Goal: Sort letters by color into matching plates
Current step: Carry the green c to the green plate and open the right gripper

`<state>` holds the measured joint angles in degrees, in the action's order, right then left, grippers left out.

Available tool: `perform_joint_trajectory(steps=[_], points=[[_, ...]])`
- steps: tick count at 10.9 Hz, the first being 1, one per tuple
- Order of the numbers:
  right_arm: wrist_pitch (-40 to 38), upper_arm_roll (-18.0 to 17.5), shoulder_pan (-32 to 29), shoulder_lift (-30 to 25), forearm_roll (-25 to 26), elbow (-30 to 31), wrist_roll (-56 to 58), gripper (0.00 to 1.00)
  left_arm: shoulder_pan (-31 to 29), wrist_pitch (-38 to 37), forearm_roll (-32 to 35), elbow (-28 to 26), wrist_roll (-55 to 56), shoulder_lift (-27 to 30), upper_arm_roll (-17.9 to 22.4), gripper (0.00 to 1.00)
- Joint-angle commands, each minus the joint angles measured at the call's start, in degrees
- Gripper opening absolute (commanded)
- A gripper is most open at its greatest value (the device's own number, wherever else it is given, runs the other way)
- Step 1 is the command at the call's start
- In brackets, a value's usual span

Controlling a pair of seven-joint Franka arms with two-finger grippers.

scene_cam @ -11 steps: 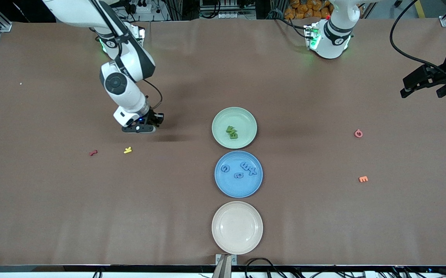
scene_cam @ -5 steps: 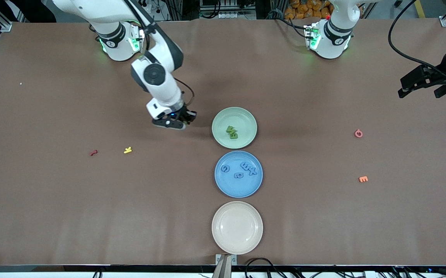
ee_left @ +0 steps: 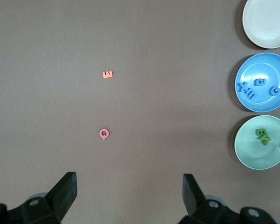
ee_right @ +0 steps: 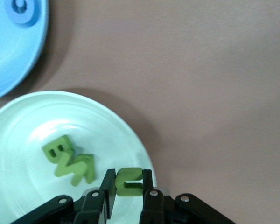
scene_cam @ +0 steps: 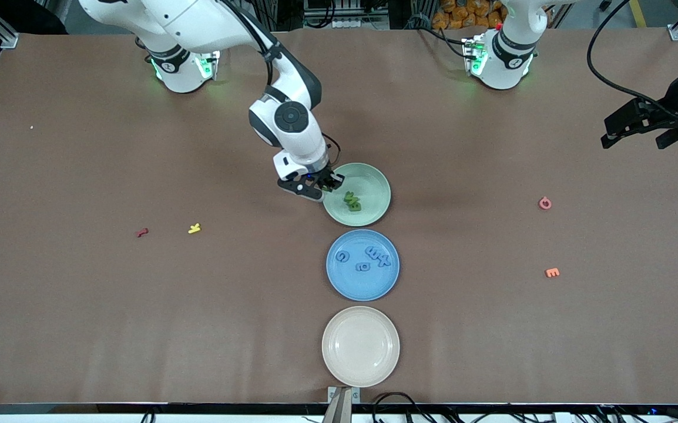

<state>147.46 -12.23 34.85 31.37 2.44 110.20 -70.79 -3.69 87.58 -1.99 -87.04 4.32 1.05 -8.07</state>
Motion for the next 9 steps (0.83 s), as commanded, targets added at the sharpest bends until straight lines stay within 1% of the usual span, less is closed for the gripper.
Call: perform_joint_trajectory(steps=[1,3,7,8,9], points=[[-1.21,2.3,4.34,5.79,0.54,-8.94,-7.5,0.0,-0.35,-0.83,0.84,0.29,-1.33,0.19,-0.19,1.0],[-1.21,2.21,5.48,6.86,0.55,-10.44,-10.76,0.0,-0.35,-0.83,0.84,0.3,-1.42,0.1,-0.19,1.0],[-1.12,2.12,6.46,7.91,0.99,-10.98,-14.02,0.0,-0.35,-0.83,0.84,0.21,-1.42,0.1,-0.19,1.0],[-1.04,2.12,6.46,7.91,0.55,-11.06,-14.2,0.11,-0.35,-0.74,0.93,0.21,-1.42,0.1,-0.19,1.0],[-0.95,2.12,6.28,7.91,0.46,-11.06,-14.29,0.64,-0.35,-0.74,1.02,0.21,-1.42,0.1,-0.19,1.0]])
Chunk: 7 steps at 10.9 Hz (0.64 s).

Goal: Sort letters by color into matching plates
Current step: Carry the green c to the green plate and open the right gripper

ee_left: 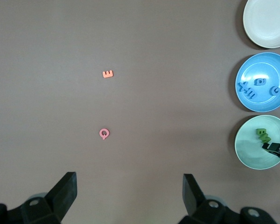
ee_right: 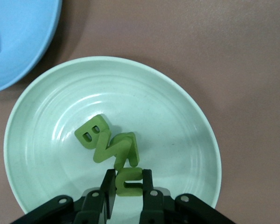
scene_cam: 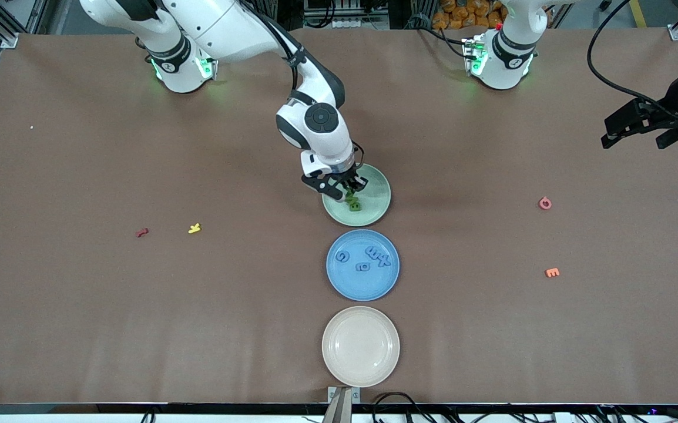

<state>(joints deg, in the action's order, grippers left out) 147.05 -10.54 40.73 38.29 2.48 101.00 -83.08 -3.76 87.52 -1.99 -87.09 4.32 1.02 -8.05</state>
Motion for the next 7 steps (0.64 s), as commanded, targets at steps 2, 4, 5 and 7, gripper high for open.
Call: perform_joint_trajectory(steps=[2,4,5,7], points=[[-0.62,0.34,-0.3,0.21,0.6,-1.69,-2.09,0.72,-0.37,-0.25,2.07,0.43,-1.41,0.12,-0.12,1.0],[-0.8,0.17,-0.65,-1.29,0.77,-1.16,-1.65,0.77,-0.2,2.02,3.82,0.34,-1.41,0.12,-0.12,1.0],[-0.8,0.08,-1.61,-2.77,0.77,-0.29,-1.13,0.76,-0.2,2.3,4.62,0.43,-1.41,0.21,-0.21,1.0],[-0.88,-2.53,-6.42,-8.91,0.77,5.4,2.63,0.76,-0.2,2.3,4.19,0.43,-1.41,0.21,-0.21,1.0]])
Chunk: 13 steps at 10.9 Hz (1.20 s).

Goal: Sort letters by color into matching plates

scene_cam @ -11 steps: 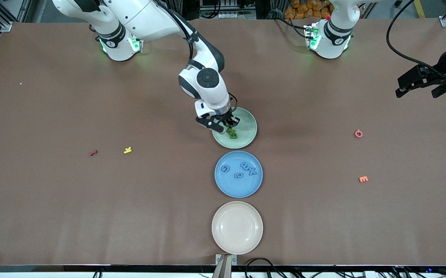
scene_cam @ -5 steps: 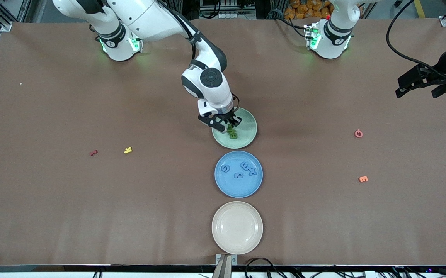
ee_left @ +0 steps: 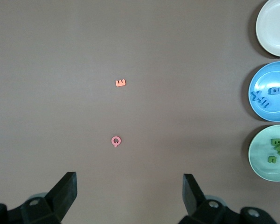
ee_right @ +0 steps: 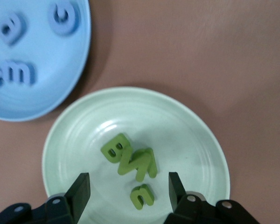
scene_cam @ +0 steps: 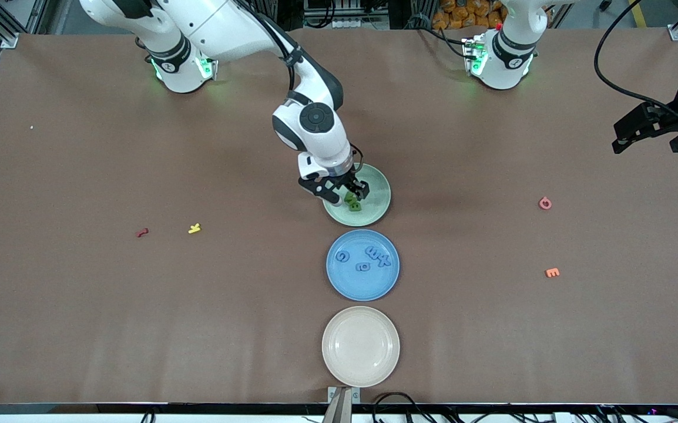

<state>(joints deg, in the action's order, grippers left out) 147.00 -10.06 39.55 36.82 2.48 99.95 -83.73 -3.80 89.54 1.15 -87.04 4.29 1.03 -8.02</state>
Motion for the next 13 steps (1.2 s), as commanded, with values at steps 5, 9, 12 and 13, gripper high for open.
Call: perform_joint_trajectory(steps=[5,9,12,13], points=[[-12.23,-9.71,-17.11,-20.71,0.42,13.42,15.59,0.78,-0.25,0.28,0.61,0.38,-1.39,0.11,-0.24,1.0],[-25.15,-10.5,-23.62,-30.9,-1.15,13.16,27.8,1.0,-0.25,0.28,0.52,0.38,-1.39,0.03,-0.24,1.0],[-36.66,-10.77,-28.02,-38.99,-5.12,12.29,38.96,1.0,-0.25,0.28,0.43,0.38,-1.39,-0.06,-0.24,1.0],[-40.0,-9.12,-28.82,-40.14,-5.03,10.72,42.56,1.0,-0.25,0.28,0.43,0.38,-1.39,-0.06,-0.24,1.0]])
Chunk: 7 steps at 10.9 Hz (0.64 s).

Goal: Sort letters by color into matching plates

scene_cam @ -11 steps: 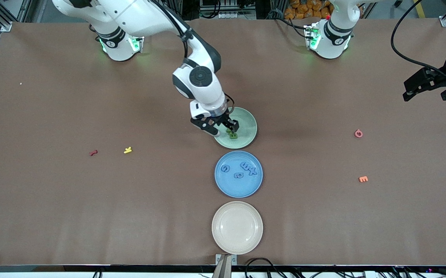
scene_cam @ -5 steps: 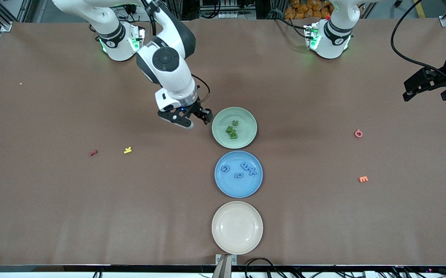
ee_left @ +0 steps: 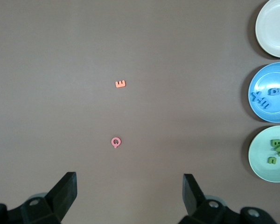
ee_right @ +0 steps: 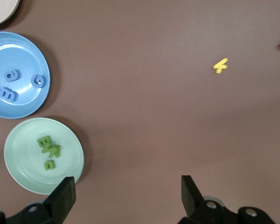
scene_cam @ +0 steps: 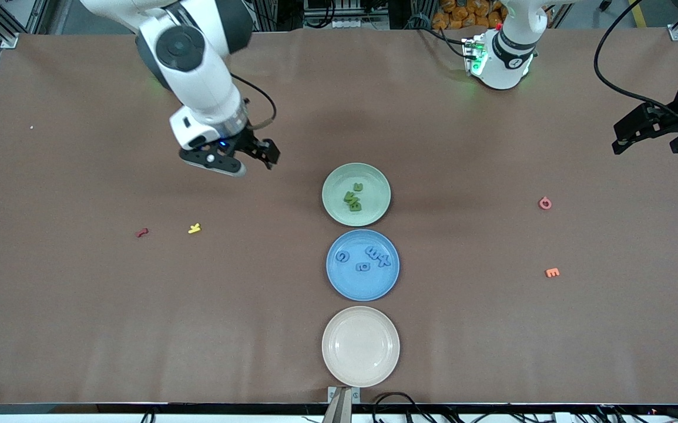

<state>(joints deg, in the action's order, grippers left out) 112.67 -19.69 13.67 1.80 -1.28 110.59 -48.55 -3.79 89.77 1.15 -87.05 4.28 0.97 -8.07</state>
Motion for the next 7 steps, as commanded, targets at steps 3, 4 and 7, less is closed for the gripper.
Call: perform_joint_trajectory(steps=[3,4,7], points=[[-14.73,5.8,-6.79,-5.49,-1.36,-5.9,21.42,1.0,-0.25,0.05,0.43,0.39,-1.38,-0.18,-0.2,1.0],[-16.15,7.98,-6.99,-5.49,-1.36,-6.78,26.26,1.0,-0.25,0.05,0.43,0.31,-1.38,-0.18,-0.2,1.0],[-20.36,13.0,-8.57,-5.4,-0.66,-10.81,39.11,1.0,-0.16,0.05,0.43,0.39,-1.38,-0.27,-0.2,1.0]])
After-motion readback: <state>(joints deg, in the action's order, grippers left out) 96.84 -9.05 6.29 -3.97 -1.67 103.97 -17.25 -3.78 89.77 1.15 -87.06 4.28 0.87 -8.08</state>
